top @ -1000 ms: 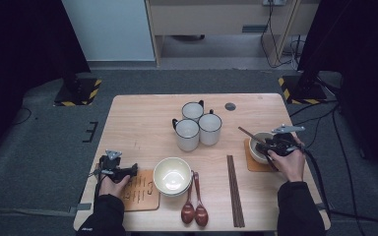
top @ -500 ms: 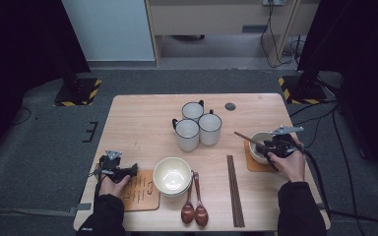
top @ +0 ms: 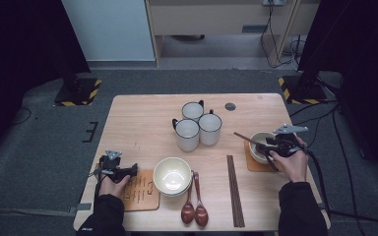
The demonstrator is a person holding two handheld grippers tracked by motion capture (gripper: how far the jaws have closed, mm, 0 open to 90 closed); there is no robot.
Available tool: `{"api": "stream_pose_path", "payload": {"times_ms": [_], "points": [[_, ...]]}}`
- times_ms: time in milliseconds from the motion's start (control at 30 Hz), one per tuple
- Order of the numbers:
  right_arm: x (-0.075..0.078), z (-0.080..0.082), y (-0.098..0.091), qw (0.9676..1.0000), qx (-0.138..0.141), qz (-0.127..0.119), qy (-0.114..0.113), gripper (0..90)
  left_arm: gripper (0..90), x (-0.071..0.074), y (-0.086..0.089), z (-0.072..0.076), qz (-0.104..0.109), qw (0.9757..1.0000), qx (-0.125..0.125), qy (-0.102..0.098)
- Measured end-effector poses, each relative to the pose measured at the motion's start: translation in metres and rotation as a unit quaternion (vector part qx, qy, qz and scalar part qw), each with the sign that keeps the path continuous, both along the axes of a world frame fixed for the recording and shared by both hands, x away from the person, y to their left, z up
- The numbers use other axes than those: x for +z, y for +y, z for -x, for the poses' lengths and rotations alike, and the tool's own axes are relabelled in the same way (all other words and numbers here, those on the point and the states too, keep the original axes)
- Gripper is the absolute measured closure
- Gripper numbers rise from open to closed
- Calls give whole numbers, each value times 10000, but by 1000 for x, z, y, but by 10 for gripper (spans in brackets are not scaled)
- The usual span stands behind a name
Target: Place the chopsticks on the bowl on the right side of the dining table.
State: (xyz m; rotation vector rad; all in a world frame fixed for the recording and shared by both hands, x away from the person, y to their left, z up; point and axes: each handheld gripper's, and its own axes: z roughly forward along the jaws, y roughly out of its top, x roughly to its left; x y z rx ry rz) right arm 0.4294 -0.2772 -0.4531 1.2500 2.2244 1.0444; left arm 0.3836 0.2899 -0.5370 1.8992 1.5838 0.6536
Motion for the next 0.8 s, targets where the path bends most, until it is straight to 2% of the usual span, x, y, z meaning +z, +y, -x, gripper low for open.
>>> {"api": "stream_pose_path", "payload": {"times_ms": [133,367,567,800], "points": [[8,8,-3,9997,-79,-90,-197,547,0,0,0,0,0,10000,1,1],[19,23,-11,9989,-184,-159,-397,594,0,0,0,0,0,10000,0,1],[17,32,-17,9989,-288,-64,-358,613,0,0,0,0,-1,10000,0,1],[15,42,-24,9981,-494,-119,-350,670,0,0,0,0,0,10000,1,0]]}}
